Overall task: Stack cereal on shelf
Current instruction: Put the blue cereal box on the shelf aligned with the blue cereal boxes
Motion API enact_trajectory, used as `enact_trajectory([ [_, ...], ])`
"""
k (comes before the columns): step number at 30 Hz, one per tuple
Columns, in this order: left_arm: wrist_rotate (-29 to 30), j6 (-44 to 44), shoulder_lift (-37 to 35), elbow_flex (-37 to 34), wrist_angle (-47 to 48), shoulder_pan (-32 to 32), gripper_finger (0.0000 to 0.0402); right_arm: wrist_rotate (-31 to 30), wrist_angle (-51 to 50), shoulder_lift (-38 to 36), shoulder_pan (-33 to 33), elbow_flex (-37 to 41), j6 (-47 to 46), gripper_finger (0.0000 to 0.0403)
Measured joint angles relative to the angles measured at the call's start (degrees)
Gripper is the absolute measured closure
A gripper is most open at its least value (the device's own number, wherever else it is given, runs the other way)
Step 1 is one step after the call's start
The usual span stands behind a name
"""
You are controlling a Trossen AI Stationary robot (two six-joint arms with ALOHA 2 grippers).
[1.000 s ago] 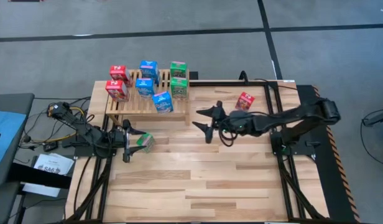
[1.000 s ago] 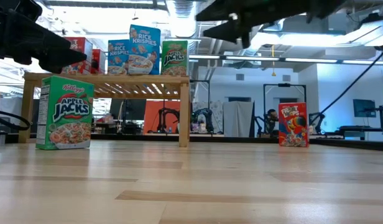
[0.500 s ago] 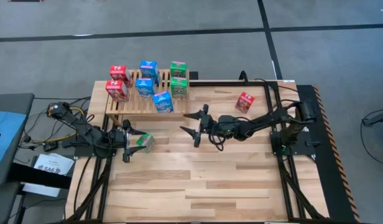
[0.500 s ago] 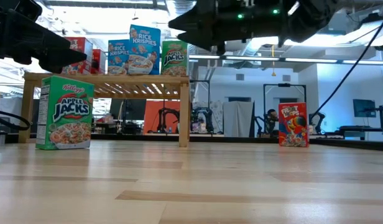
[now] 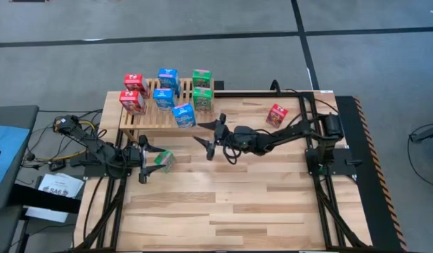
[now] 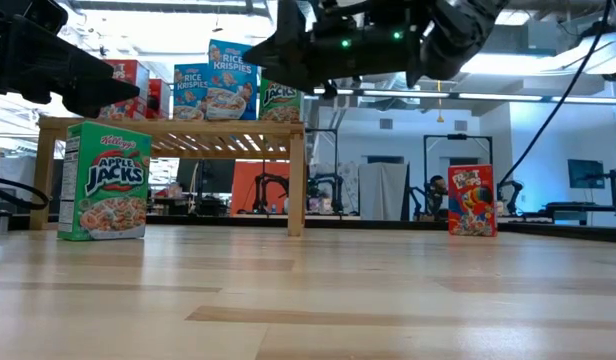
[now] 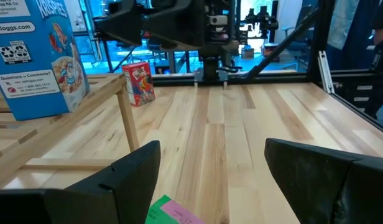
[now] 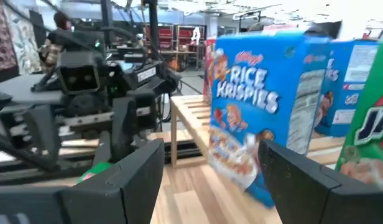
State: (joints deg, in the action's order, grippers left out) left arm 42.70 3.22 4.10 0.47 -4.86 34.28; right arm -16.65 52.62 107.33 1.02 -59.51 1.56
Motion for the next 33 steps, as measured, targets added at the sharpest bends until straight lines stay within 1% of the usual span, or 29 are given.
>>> enact_trajectory([
  [7,0.0,0.0,0.0,0.0,0.0,0.0,0.0121,-1.2,-1.1,0.0,1.3,-0.5,-0.1,0.0117],
  [26,0.0,0.0,0.0,0.0,0.0,0.0,0.0121,-1.5,-2.3,0.0,3.3,-0.5,-1.8,0.0117],
  [31,0.0,0.0,0.0,0.0,0.0,0.0,0.0121,-1.5,-4.6,0.0,3.1,-0.5,-3.4,0.0117],
  [33,0.0,0.0,0.0,0.0,0.0,0.0,0.0121,-1.5,-5.9,-0.1,2.7,-0.5,-5.5,0.0117],
])
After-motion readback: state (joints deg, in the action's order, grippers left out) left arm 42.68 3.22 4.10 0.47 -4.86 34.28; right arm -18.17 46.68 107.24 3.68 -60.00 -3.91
